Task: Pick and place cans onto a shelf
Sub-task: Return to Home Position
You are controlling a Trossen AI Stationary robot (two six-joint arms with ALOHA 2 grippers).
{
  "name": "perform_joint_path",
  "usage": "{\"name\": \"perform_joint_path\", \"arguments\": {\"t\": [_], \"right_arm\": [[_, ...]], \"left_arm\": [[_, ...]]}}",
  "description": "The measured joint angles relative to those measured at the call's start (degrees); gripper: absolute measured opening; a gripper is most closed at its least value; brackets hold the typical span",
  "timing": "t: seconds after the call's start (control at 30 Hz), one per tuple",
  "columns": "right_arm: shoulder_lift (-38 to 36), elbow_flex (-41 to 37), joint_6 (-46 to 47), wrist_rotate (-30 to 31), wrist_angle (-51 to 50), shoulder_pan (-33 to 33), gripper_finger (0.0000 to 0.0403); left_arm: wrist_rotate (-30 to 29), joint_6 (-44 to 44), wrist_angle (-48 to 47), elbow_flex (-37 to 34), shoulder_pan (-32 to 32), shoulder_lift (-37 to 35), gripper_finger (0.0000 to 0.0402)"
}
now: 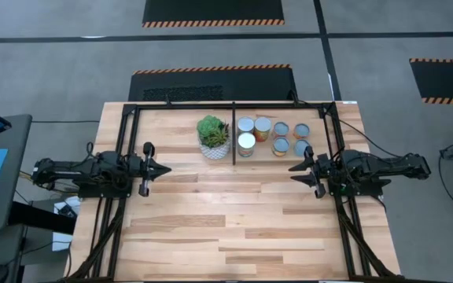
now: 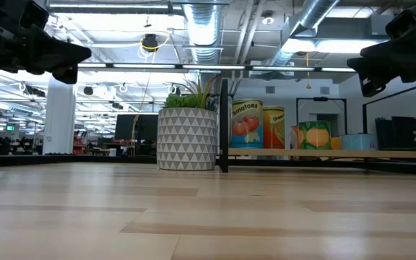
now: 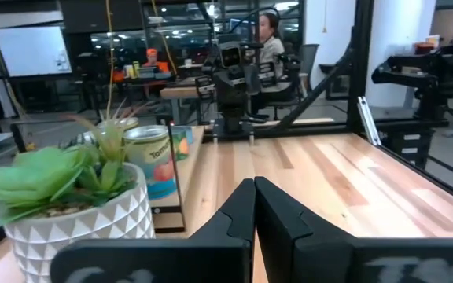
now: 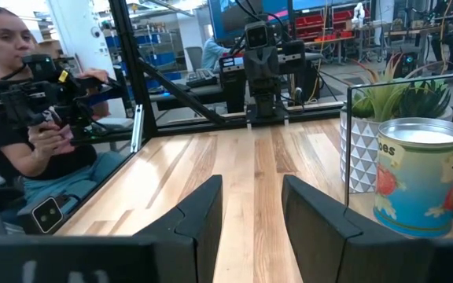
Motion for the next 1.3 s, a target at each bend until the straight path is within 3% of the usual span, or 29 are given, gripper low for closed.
{"name": "perform_joint_path", "arguments": {"t": [1.3], "right_arm": [[0.0, 0.0, 0.0, 0.0, 0.0, 0.0, 0.0159]], "left_arm": [[0.0, 0.1, 0.2, -0.2, 0.4, 1.1, 0.0000]]}}
